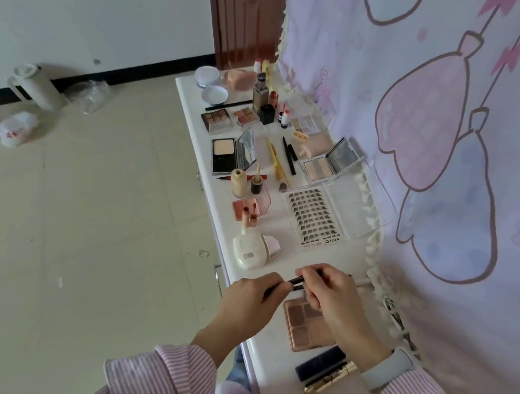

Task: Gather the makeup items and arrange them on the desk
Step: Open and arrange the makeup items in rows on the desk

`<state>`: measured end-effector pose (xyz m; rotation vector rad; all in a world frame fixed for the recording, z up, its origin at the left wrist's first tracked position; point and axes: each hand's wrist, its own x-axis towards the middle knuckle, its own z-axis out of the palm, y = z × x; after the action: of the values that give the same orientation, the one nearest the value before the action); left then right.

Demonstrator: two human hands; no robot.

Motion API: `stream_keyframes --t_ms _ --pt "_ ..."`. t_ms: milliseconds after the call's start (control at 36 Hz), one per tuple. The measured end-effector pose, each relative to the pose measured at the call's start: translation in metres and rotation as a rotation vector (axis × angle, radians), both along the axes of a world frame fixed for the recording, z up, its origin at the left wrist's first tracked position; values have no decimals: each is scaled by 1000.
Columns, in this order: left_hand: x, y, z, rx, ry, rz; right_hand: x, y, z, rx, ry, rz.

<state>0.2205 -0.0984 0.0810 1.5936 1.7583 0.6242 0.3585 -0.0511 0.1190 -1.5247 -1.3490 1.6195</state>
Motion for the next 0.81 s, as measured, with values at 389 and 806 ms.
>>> stream_keyframes --t_ms 389,806 --pt "-7 -19 2 1 113 -93 0 -17 -8 -13 -104 -24" --pt "-7 -29 5 -8 134 -62 10 -24 -4 161 -133 83"
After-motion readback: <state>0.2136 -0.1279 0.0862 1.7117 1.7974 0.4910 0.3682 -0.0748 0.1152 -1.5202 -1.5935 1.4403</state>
